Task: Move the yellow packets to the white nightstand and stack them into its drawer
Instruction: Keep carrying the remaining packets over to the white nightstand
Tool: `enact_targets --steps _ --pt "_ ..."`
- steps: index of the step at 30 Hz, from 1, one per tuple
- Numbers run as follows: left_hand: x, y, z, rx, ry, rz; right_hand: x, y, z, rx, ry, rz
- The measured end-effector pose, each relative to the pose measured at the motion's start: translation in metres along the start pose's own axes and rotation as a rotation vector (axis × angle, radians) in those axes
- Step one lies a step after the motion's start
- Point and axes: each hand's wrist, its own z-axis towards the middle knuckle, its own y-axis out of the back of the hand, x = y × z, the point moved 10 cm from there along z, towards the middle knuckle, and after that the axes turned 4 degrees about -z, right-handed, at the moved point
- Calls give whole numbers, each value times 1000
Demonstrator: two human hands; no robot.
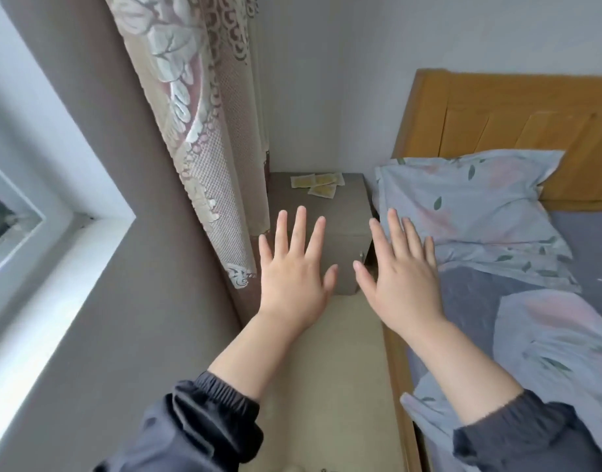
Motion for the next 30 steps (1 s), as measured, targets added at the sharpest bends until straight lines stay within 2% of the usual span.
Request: enact_targets --steps 5,10,18,24,30 --pt "2 -40 116 8 -37 -7 -38 -41 99 -4 -70 -9" --pt "9 -98 235 40 -1 -19 -75 -107 208 18 -68 6" --pt "30 -192 431 119 113 39 -130 -231 405 190 -17 35" --pt "77 -244 514 163 203 -16 -123 -302 496 239 21 92" --pt "152 -329 576 319 305 -69 -104 -396 556 371 21 49"
